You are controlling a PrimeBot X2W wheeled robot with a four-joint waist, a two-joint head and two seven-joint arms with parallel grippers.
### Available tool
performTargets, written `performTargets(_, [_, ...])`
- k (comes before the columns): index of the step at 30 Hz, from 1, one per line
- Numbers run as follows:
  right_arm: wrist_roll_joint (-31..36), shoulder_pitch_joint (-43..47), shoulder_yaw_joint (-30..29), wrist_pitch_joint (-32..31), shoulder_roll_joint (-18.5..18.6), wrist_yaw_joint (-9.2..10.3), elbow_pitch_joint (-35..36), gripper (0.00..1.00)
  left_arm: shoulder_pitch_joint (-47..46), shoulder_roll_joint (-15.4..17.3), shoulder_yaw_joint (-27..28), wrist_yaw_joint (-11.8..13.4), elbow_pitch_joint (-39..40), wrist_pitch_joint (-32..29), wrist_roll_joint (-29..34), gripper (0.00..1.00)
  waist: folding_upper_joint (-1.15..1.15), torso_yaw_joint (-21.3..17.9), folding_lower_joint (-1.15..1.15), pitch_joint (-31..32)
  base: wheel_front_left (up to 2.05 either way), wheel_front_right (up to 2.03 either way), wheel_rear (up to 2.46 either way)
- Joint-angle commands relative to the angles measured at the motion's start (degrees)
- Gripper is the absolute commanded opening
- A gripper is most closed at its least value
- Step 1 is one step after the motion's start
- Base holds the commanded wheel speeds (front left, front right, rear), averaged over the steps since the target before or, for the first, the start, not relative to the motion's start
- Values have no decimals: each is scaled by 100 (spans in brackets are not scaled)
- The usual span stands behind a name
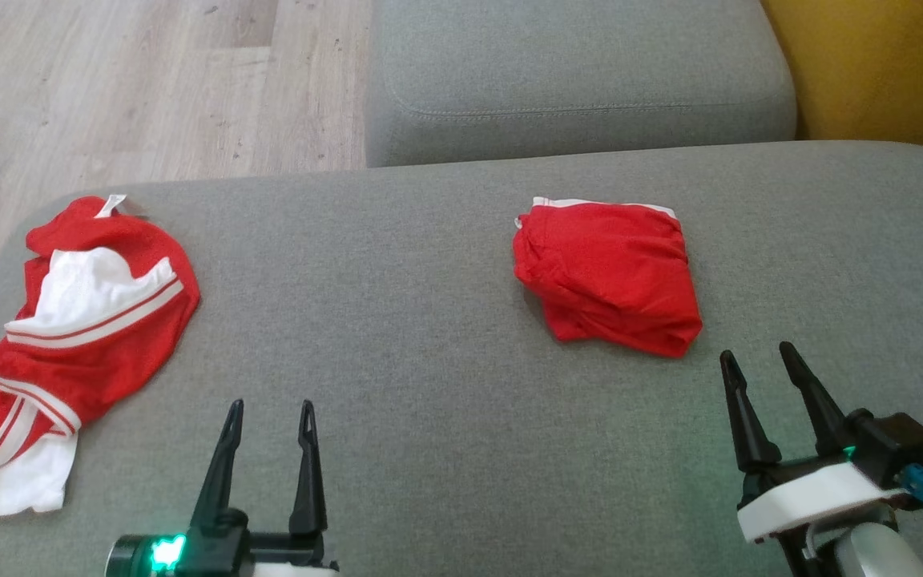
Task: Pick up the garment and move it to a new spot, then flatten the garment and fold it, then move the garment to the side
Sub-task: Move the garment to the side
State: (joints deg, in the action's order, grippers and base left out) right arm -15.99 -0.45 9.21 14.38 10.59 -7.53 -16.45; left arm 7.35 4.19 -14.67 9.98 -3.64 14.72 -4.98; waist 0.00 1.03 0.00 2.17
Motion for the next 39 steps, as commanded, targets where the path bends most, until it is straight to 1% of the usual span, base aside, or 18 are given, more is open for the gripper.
performTargets(1, [43, -91, 120, 62, 24, 4, 165, 100, -165, -53, 230, -32, 162, 28, 41, 100, 0, -8, 0, -3, 0, 0, 0])
performTargets(10, [11, -102, 125, 62, 28, 4, 126, 100, -180, -80, 299, -85, 100, 28, 86, 100, 0, -34, 0, -7, 0, 0, 0])
performTargets(20, [54, -52, 111, 62, 1, 4, 82, 100, -159, -103, 353, -74, 49, 28, 76, 100, 0, -42, 0, -21, 0, 0, 0])
performTargets(26, [-1, -238, 210, 62, 23, 4, 4, 100, -230, -115, 298, -103, 136, 28, 84, 100, 0, -73, 0, -273, 0, 0, 0])
performTargets(28, [-24, -432, 209, 62, 39, 4, -45, 100, -296, -118, 279, -88, 223, 28, 101, 100, 0, -79, 0, -496, 0, 0, 0])
performTargets(30, [-43, -737, 150, 62, 87, 4, -216, 100, -417, -121, 258, -66, 325, 28, 110, 100, 0, -79, 0, -755, 0, 0, 0])
performTargets(31, [-79, -1127, 79, 42, 116, 4, -530, 100, -545, -124, 236, -37, 383, 28, 102, 100, 0, -70, 0, -1014, 0, 0, 0])
performTargets(32, [-159, -1354, 15, -26, 108, 4, -709, 100, -612, -126, 218, -25, 388, 28, 101, 100, 0, -60, 0, -1125, 0, 0, 0])
performTargets(35, [-411, -2060, -75, -330, 155, 4, -1214, 100, -807, -128, 140, -11, 380, 28, 92, 100, 0, -15, 0, -1462, 0, 0, 0])
performTargets(39, [-832, -2816, 17, -926, 175, 4, -1963, 100, -1038, -130, 1, 13, 331, 28, 53, 100, 0, 54, 0, -1721, 0, 0, 0])
